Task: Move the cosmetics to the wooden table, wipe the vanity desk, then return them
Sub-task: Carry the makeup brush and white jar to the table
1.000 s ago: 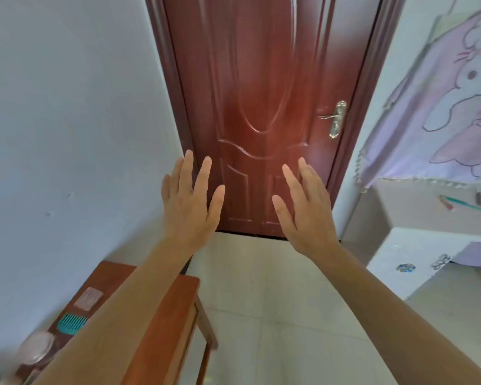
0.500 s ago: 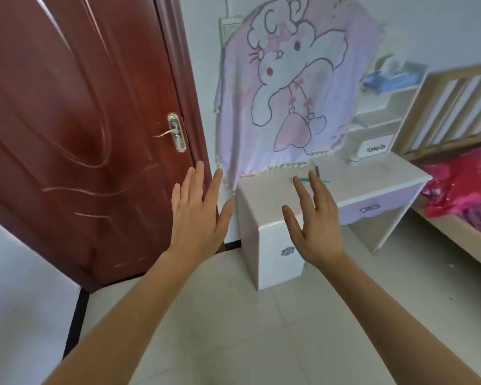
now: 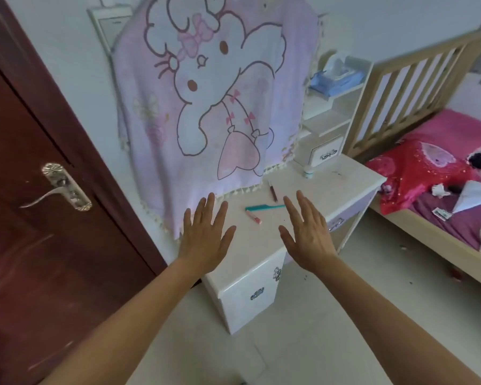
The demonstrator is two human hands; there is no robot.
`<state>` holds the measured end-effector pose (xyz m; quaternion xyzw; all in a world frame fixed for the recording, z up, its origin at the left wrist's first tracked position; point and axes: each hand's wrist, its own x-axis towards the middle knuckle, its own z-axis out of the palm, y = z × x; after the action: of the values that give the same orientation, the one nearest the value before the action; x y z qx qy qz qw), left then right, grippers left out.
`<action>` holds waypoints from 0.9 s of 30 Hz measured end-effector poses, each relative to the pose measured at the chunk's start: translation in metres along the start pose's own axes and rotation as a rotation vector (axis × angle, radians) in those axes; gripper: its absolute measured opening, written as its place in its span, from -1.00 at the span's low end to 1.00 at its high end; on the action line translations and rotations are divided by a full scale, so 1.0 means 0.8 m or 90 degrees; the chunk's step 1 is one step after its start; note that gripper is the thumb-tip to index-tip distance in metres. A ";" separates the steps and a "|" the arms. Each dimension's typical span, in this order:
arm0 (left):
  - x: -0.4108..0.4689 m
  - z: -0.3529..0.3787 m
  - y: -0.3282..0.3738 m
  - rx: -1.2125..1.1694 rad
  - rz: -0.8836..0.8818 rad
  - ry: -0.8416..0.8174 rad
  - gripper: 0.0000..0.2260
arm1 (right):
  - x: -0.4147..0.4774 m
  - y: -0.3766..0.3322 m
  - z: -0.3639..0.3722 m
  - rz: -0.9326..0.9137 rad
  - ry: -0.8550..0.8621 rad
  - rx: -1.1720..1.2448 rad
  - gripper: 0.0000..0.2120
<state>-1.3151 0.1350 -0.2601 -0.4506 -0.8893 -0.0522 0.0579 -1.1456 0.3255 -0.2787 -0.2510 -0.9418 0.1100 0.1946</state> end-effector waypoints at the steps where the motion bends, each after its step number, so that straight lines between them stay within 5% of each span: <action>1: 0.026 0.006 0.000 0.000 0.011 -0.014 -0.44 | 0.015 0.014 0.001 0.027 0.001 -0.006 -0.37; 14: 0.276 0.110 0.065 -0.026 0.055 -0.109 -0.37 | 0.169 0.199 0.042 0.193 -0.080 -0.011 -0.31; 27: 0.453 0.216 0.156 -0.059 -0.221 -0.255 -0.41 | 0.394 0.402 0.153 0.044 -0.347 -0.003 -0.31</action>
<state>-1.4369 0.5217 -0.3716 -0.2945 -0.9437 -0.0121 -0.1501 -1.3106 0.7480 -0.3888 -0.2448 -0.9504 0.1782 -0.0706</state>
